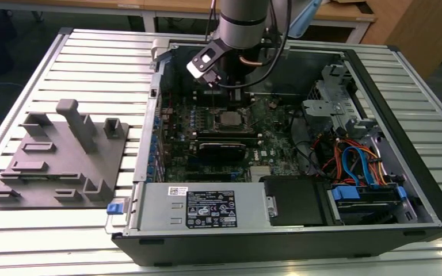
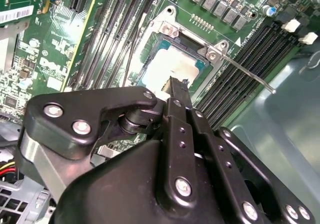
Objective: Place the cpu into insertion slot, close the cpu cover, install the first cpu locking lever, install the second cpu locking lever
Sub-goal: 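Close the cpu cover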
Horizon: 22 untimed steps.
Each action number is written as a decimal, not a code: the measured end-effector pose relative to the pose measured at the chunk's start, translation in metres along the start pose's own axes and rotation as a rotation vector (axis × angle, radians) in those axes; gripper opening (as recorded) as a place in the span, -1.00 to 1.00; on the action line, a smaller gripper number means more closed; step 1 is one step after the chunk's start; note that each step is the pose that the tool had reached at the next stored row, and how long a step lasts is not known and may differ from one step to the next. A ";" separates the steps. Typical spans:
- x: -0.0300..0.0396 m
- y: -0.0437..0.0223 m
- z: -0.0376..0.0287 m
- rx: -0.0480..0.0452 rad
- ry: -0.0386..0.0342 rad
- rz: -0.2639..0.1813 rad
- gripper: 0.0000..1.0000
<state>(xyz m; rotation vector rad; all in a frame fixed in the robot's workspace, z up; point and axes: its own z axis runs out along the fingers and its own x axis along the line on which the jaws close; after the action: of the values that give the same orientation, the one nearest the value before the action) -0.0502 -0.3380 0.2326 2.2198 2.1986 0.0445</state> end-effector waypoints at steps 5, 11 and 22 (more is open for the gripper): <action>0.0003 0.0002 -0.0054 0.0000 -0.0056 0.000 -0.80; 0.0004 0.0004 -0.0110 0.0000 -0.0083 0.000 -0.80; 0.0007 0.0080 -0.0115 0.0194 -0.0104 0.000 -0.80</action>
<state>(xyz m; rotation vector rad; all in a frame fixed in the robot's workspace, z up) -0.0426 -0.3375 0.2443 2.2244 2.2035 0.0117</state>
